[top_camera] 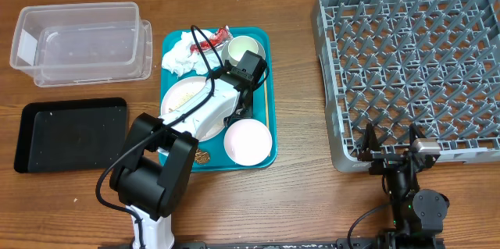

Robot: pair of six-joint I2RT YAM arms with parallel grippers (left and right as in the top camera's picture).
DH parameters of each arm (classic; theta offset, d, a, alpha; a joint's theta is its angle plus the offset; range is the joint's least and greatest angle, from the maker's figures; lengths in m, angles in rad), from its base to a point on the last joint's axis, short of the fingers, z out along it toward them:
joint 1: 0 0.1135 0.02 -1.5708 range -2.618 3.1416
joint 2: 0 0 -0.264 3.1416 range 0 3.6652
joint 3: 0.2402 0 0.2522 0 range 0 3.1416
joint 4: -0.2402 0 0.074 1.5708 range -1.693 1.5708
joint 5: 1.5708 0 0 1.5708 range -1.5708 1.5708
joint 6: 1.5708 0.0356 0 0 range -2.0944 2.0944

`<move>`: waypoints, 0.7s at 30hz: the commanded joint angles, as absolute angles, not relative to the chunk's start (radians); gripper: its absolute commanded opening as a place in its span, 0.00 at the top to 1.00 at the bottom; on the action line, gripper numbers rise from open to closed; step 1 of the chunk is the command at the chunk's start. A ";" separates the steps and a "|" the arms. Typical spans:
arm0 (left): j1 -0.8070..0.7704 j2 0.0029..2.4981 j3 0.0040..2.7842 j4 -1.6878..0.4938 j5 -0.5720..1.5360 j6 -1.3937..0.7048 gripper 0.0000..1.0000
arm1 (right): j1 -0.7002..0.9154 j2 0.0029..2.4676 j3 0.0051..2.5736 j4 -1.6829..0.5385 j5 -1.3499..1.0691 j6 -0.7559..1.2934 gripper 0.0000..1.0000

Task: Sort waste into correct bins and load items into the dishwasher
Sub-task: 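Grasp the white rice plate rim with the left gripper and lift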

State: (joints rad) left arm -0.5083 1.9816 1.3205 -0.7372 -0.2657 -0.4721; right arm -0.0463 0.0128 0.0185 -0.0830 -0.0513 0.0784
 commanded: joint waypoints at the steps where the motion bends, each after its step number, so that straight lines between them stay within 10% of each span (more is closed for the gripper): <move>1: -0.505 1.991 1.313 -0.741 -0.260 -0.480 0.73 | -0.051 0.003 0.008 -0.080 -0.046 0.086 0.00; 21: -0.505 1.991 1.275 -0.709 -0.244 -0.505 0.92 | -0.051 0.003 0.008 -0.080 -0.046 0.086 0.00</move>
State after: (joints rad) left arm -0.5091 1.9816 1.2827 -0.7013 -0.2592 -0.4965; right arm -0.0460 0.0128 0.0185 -0.0834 -0.0517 0.0792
